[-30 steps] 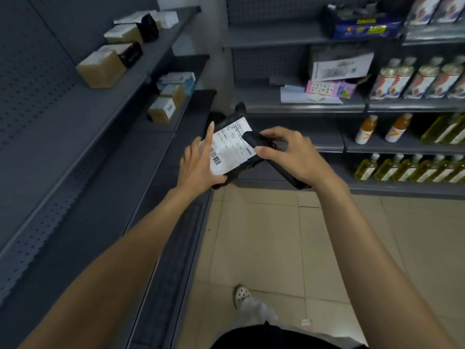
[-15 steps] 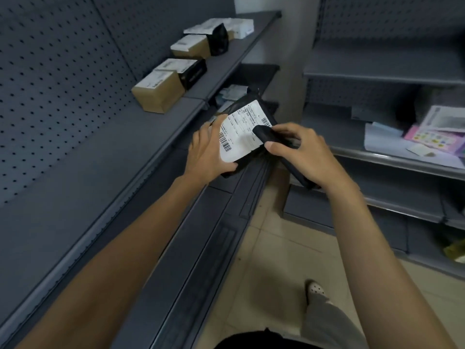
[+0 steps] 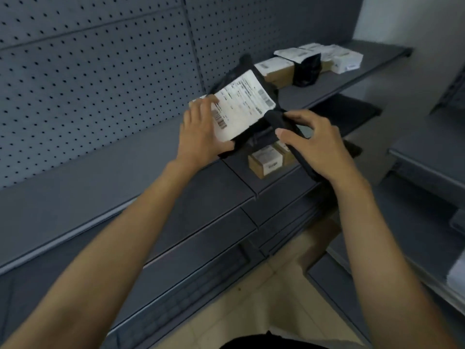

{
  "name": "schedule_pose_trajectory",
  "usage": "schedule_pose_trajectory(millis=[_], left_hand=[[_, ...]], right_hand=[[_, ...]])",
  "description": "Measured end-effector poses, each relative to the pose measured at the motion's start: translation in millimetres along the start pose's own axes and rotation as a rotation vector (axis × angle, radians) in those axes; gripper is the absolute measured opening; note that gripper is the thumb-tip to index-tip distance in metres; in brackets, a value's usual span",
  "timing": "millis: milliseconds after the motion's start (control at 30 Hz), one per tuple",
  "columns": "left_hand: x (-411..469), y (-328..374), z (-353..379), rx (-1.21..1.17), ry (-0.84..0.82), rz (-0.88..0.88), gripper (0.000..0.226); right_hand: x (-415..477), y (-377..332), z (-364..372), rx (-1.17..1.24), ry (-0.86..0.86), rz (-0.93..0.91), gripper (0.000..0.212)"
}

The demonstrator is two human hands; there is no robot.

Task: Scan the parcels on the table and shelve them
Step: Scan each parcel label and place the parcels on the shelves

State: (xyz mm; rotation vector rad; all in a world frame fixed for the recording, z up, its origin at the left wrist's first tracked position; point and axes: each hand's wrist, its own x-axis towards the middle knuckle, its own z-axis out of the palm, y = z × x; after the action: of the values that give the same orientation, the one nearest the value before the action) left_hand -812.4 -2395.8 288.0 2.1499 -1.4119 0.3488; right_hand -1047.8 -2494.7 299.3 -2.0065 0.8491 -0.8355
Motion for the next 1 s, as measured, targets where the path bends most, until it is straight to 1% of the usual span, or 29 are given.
schedule_pose_trajectory(millis=[133, 233, 300, 433, 567, 667, 767, 833, 933, 1000], left_hand=[[-6, -30, -30, 0.077, 0.166, -0.233, 0.098], [-27, -50, -45, 0.064, 0.206, -0.427, 0.094], [-44, -59, -45, 0.093, 0.194, -0.53, 0.091], [-66, -77, -35, 0.17, 0.124, -0.708, 0.086], [-54, -97, -19, 0.144, 0.038, -0.907, 0.078], [-24, -110, -5, 0.121, -0.004, -0.945, 0.078], [11, -116, 10, 0.162, -0.09, -0.919, 0.087], [31, -116, 19, 0.135, -0.151, -0.901, 0.093], [63, -110, 28, 0.064, -0.286, -0.848, 0.097], [78, -103, 34, 0.138, -0.372, -0.797, 0.097]], right_hand=[[33, 4, 17, 0.015, -0.144, -0.054, 0.051], [48, 6, 35, 0.002, -0.281, -0.079, 0.052], [53, 6, 47, 0.003, -0.344, -0.091, 0.052], [62, 5, 68, 0.014, -0.405, -0.096, 0.049], [77, 7, 86, 0.004, -0.437, -0.068, 0.047], [91, 16, 93, -0.005, -0.437, -0.043, 0.047], [112, 29, 98, -0.012, -0.413, -0.013, 0.049], [125, 36, 99, -0.015, -0.374, 0.004, 0.051], [139, 47, 95, -0.025, -0.33, 0.036, 0.05], [142, 57, 89, -0.026, -0.316, 0.054, 0.049]])
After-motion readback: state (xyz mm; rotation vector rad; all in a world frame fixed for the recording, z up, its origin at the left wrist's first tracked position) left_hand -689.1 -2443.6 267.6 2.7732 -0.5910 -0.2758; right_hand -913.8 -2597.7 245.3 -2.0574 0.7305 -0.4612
